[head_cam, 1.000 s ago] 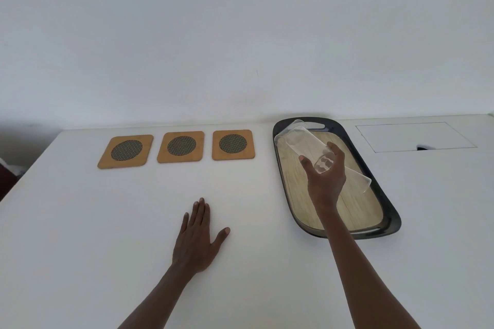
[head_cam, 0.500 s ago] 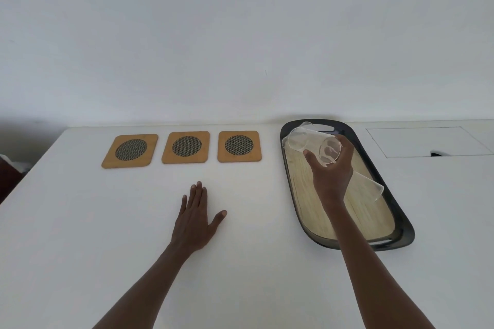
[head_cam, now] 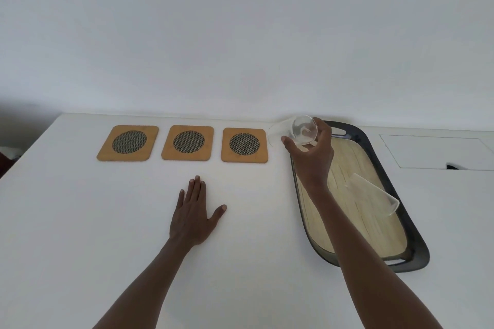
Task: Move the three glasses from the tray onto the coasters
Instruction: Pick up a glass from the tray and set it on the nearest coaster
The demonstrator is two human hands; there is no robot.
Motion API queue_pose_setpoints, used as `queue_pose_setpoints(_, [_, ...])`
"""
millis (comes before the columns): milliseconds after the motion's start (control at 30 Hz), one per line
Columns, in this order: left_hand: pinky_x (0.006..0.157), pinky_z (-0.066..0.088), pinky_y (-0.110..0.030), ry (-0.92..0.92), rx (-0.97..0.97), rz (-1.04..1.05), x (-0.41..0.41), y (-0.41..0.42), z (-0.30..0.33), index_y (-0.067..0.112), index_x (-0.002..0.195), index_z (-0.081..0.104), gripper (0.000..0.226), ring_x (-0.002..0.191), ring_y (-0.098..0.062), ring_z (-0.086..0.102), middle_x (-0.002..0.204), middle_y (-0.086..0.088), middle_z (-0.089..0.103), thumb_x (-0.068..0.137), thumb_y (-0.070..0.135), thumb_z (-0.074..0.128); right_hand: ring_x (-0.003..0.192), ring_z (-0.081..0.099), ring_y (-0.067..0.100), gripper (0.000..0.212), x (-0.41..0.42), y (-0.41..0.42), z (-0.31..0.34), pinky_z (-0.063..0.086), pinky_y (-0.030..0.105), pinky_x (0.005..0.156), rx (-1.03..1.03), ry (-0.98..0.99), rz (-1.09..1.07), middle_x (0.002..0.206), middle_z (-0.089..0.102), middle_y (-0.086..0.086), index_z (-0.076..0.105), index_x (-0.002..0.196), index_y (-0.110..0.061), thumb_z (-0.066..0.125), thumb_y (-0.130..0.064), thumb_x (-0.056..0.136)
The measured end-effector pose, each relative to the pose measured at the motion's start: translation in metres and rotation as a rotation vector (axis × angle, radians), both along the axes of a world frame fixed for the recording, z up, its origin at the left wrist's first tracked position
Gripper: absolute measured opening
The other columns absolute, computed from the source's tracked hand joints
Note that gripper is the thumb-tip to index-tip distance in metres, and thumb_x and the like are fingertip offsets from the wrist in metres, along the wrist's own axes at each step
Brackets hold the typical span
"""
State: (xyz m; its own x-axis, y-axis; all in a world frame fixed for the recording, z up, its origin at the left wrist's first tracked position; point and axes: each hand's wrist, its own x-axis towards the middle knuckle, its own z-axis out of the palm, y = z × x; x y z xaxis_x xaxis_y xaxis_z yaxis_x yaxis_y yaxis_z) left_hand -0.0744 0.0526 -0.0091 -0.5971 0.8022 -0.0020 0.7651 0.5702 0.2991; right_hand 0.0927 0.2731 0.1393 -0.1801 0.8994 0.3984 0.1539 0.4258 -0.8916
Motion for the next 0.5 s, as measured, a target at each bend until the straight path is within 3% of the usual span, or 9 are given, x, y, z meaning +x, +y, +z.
queue_pose_setpoints(100, [0.125,0.005,-0.04,0.009,0.011,0.006,-0.001,0.001,-0.001,0.008,0.156,0.004,0.101,0.153,-0.016,-0.007,0.166,-0.005,-0.004,0.087,0.079,0.016,0.093,0.058,-0.002,0.077,-0.021,0.005,-0.002,0.05,0.012,0.076,0.037,-0.061,0.032,0.116,0.061,-0.009,0.05,0.135,-0.016,0.087,-0.028,0.069])
queue_pose_setpoints(200, [0.125,0.005,-0.04,0.02,0.014,0.01,0.0,0.002,-0.002,0.008,0.157,0.005,0.1,0.153,-0.016,-0.006,0.166,-0.004,-0.003,0.087,0.079,0.017,0.096,0.062,0.02,0.078,-0.041,0.011,-0.005,0.048,0.009,0.076,0.061,-0.119,0.072,0.12,0.065,0.001,0.049,0.138,-0.015,0.085,-0.03,0.07])
queue_pose_setpoints(333, [0.125,0.005,-0.039,0.022,0.021,0.013,0.0,0.001,-0.003,0.009,0.157,0.005,0.1,0.153,-0.015,-0.007,0.166,-0.004,-0.005,0.088,0.079,0.017,0.114,0.058,0.023,0.081,-0.069,0.021,-0.011,0.054,0.041,0.091,0.046,-0.202,0.132,0.124,0.064,0.003,0.048,0.142,-0.015,0.085,-0.03,0.071])
queue_pose_setpoints(500, [0.124,0.002,-0.037,0.024,0.023,0.016,0.0,0.002,-0.001,0.009,0.157,0.004,0.099,0.153,-0.015,-0.009,0.165,-0.003,-0.007,0.088,0.079,0.014,0.119,0.056,0.027,0.085,-0.098,0.033,-0.024,0.045,0.047,0.102,0.018,-0.311,0.18,0.128,0.063,0.008,0.044,0.144,-0.014,0.084,-0.036,0.073])
